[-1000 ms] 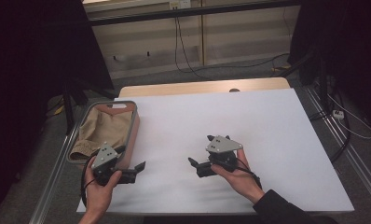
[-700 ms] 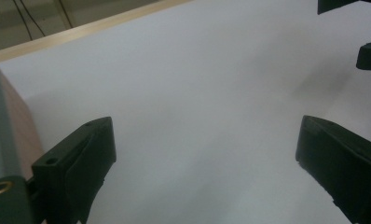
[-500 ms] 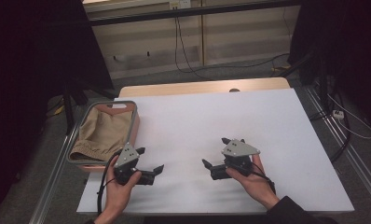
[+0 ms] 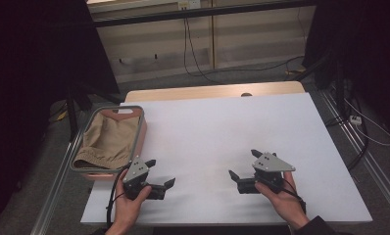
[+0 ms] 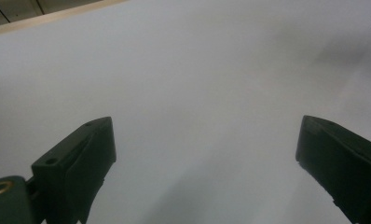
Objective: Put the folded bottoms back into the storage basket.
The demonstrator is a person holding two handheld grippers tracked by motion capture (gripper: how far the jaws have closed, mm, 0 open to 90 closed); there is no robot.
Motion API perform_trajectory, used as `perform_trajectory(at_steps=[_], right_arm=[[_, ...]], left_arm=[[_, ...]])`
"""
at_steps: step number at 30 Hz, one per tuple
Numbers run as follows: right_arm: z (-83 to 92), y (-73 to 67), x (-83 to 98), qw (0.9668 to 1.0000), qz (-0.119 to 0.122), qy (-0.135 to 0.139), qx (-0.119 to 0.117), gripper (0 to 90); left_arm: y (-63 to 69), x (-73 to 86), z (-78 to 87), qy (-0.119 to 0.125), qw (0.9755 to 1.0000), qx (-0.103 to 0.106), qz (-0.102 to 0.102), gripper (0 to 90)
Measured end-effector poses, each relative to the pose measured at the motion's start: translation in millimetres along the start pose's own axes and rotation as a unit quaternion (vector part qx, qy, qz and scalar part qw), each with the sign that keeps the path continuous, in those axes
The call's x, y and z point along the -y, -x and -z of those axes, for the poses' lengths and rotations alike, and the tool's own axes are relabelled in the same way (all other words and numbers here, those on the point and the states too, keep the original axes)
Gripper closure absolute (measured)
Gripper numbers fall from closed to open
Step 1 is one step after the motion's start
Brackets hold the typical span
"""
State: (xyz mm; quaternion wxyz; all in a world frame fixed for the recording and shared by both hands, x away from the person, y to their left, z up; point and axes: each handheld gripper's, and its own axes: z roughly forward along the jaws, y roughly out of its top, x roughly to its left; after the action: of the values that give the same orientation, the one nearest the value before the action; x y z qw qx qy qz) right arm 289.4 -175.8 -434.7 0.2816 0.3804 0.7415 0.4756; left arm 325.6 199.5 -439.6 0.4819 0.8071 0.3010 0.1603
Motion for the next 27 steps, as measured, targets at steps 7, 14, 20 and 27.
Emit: perform_trajectory(at_steps=[7,14,20,27], right_arm=[[16.8,9.8,8.1,0.9998,-0.004,0.000,0.019,3.0],[34.8,21.2,18.3,0.9987,-0.014,0.004,0.049,3.6],[46.2,28.6,26.4,0.9973,-0.033,0.009,0.065,3.5],[56.7,37.0,39.6,0.9946,-0.055,0.014,0.087,3.5]], left_arm=[[-0.4,3.5,5.6,0.009,0.9999,-0.010,0.011,4.8],[-1.8,6.4,7.8,0.012,0.9997,-0.011,0.019,4.8],[-1.2,7.2,7.9,0.013,0.9997,-0.014,0.015,4.8],[-0.9,7.5,9.1,0.014,0.9997,-0.017,0.008,4.8]])
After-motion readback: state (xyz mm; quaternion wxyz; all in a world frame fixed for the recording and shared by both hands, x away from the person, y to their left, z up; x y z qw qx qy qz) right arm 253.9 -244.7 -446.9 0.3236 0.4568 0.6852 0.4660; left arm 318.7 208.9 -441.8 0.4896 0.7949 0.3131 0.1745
